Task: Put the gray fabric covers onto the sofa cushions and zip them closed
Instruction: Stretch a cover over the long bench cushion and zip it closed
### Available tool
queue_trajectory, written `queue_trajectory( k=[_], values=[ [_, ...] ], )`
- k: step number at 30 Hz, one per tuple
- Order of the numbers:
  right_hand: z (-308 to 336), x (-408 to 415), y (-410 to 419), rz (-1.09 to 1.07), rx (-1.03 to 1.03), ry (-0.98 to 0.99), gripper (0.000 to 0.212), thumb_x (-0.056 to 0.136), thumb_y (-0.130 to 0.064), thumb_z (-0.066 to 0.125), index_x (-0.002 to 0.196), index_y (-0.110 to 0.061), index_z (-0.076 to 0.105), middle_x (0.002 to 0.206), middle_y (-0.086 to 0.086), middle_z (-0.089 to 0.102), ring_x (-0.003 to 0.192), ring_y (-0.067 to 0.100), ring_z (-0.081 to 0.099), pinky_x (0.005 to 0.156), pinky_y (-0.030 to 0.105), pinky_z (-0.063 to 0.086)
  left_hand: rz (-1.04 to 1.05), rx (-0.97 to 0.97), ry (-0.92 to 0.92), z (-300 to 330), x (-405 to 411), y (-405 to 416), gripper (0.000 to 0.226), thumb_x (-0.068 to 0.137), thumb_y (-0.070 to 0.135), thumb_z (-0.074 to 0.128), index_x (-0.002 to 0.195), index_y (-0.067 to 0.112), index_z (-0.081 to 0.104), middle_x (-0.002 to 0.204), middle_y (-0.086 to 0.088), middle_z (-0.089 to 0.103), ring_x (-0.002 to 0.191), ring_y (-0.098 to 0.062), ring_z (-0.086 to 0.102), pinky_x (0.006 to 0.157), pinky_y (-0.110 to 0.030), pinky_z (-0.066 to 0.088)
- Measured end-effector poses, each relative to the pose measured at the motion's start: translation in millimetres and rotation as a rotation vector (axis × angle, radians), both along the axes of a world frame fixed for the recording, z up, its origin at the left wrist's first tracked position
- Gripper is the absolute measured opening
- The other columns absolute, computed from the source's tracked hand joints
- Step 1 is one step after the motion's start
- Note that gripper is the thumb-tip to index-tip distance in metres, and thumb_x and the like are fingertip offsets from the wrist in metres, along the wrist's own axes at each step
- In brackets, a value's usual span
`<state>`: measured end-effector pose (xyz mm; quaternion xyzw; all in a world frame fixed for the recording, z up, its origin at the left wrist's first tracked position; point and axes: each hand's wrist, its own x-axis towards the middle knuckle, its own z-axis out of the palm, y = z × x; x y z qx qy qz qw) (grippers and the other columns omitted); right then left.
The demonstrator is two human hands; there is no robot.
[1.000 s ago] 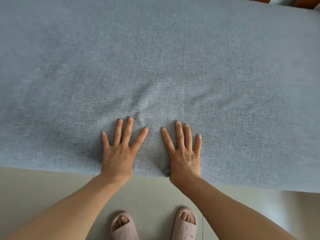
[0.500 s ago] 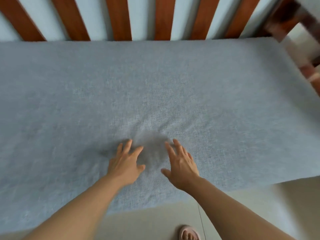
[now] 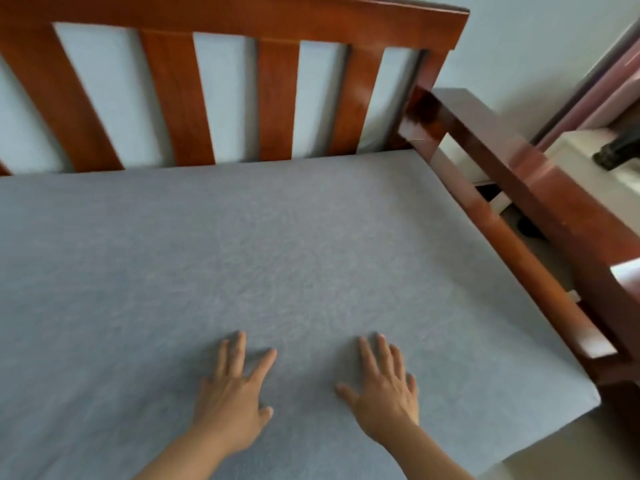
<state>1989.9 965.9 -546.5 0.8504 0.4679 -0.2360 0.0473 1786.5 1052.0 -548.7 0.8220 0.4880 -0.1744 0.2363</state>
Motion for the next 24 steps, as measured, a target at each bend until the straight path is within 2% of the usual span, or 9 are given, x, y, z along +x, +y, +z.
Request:
queue_trajectory(
  k=[3,7,10,15,18,20,21,22,24],
  values=[
    [0,55,-5,-0.264,-0.034,-0.085,0.084,0.086,-0.07,0.035,0.15,-0.033,-0.006,0.157,0.0,-0.017,0.145,0.025,-0.008,0.114,0.043,0.015,-0.19,-0.032,-0.076,-3,64,6,0.078,0.091,0.041,0.053,0.148,0.043,-0.001,0.152,0.0,-0.034,0.141,-0.026,-0.026,0.116,-0.051,0.006],
    [6,86,40,-0.222,0.037,-0.103,0.076,0.092,-0.053,0.044,0.15,-0.022,0.006,0.157,0.012,-0.014,0.145,0.029,-0.004,0.117,0.042,0.012,-0.336,-0.027,-0.153,-4,118,32,0.075,0.093,0.03,0.054,0.15,0.039,0.006,0.155,0.009,-0.025,0.143,-0.017,-0.023,0.117,-0.048,0.003],
    [-1,92,85,-0.083,0.121,-0.076,0.073,0.094,-0.045,0.047,0.15,-0.024,0.005,0.157,0.009,-0.015,0.145,0.027,-0.005,0.117,0.04,0.009,-0.198,0.01,-0.13,-7,117,67,0.074,0.094,0.033,0.051,0.151,0.035,0.004,0.155,0.01,-0.024,0.144,-0.015,-0.02,0.116,-0.048,0.004],
    [-22,56,142,-0.13,0.106,-0.104,0.072,0.094,-0.052,0.039,0.151,-0.024,0.004,0.156,0.012,-0.008,0.143,0.034,-0.004,0.113,0.046,0.012,-0.042,0.093,-0.039,-17,46,117,0.079,0.089,0.056,0.047,0.148,0.044,-0.005,0.154,0.015,-0.026,0.143,-0.011,-0.021,0.114,-0.053,0.006],
    [-26,3,172,0.102,0.151,-0.05,0.066,0.095,-0.052,0.035,0.15,-0.035,0.003,0.157,0.009,-0.013,0.143,0.032,-0.009,0.115,0.047,0.006,0.121,0.139,-0.041,-22,-12,133,0.082,0.085,0.066,0.042,0.147,0.045,-0.008,0.153,0.016,-0.028,0.143,-0.012,-0.021,0.114,-0.054,0.007],
    [-28,-46,184,0.296,0.158,0.009,0.065,0.094,-0.051,0.039,0.149,-0.04,0.005,0.158,0.006,-0.014,0.144,0.031,-0.012,0.115,0.048,0.002,0.192,0.147,-0.038,-24,-49,136,0.087,0.075,0.078,0.03,0.146,0.046,-0.01,0.152,0.017,-0.029,0.143,-0.012,-0.021,0.114,-0.054,0.008],
    [-27,-73,185,0.409,0.166,0.019,0.065,0.092,-0.051,0.042,0.148,-0.04,0.012,0.159,0.006,-0.008,0.145,0.033,-0.005,0.115,0.05,0.006,0.224,0.163,-0.034,-25,-69,137,0.092,0.066,0.081,0.019,0.146,0.047,-0.011,0.152,0.017,-0.029,0.143,-0.012,-0.02,0.113,-0.053,0.009],
    [-26,-99,185,0.529,0.182,0.017,0.065,0.086,-0.053,0.046,0.146,-0.039,0.024,0.159,0.009,0.009,0.144,0.036,0.011,0.111,0.054,0.018,0.253,0.174,-0.03,-25,-89,136,0.095,0.06,0.081,0.012,0.145,0.047,-0.011,0.152,0.017,-0.029,0.144,-0.012,-0.019,0.113,-0.053,0.01],
    [-19,-139,188,0.678,0.153,0.045,0.063,0.07,-0.059,0.045,0.129,-0.038,0.049,0.143,0.008,0.046,0.127,0.036,0.047,0.094,0.051,0.044,0.279,0.174,-0.031,-22,-130,139,0.09,0.068,0.08,0.02,0.146,0.046,-0.009,0.153,0.016,-0.027,0.144,-0.012,-0.016,0.113,-0.052,0.013]
  ],
)
